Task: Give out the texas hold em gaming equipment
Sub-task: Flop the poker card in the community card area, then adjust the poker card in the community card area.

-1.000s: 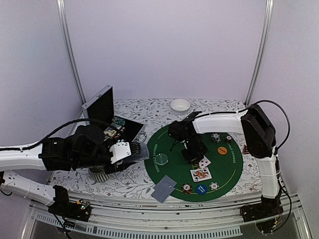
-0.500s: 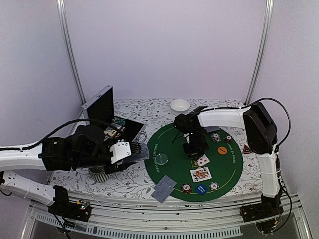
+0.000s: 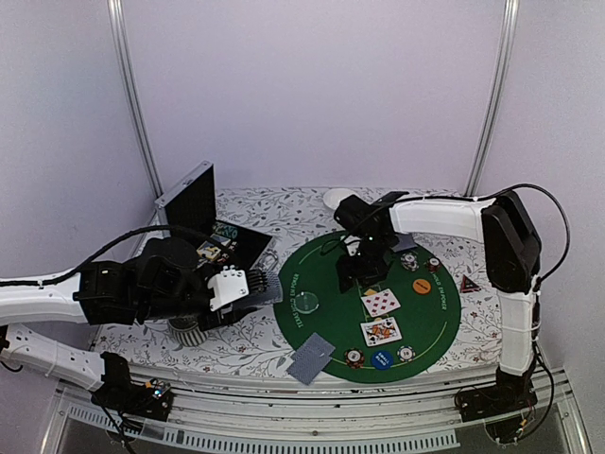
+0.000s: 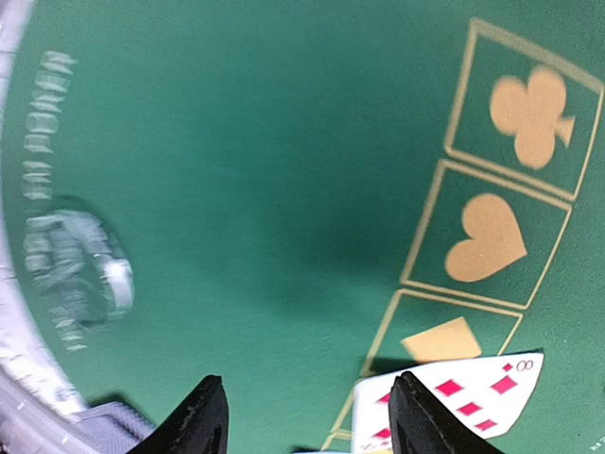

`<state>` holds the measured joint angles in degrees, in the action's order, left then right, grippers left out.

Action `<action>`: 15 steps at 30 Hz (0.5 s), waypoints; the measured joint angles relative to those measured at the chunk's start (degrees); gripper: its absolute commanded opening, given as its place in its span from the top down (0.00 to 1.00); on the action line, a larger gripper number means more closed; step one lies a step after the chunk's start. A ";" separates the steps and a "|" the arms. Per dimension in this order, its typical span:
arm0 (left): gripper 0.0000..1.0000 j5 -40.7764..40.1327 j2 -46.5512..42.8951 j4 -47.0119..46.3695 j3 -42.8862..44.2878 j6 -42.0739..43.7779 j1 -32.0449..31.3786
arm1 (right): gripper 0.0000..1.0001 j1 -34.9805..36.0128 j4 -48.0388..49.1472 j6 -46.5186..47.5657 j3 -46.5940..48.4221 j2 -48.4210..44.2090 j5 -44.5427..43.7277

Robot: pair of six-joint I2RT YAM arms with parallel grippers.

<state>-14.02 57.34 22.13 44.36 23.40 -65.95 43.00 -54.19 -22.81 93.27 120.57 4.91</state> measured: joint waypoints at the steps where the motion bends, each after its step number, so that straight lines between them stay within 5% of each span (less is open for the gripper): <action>1: 0.47 0.00 0.00 0.00 0.00 0.00 0.00 | 0.36 -0.04 1.14 0.42 -0.15 -1.46 0.79; 8: 0.47 0.02 0.00 0.00 0.00 0.00 0.00 | 0.43 -4.39 7.04 3.91 -4.92 -11.69 0.98; 15: 0.47 0.00 0.00 0.00 0.00 0.00 0.00 | 0.43 -10.08 8.81 6.84 -12.37 -9.18 -1.22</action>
<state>-14.02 57.34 22.13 44.36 23.40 -65.95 32.93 -45.39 -15.97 80.90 111.39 3.68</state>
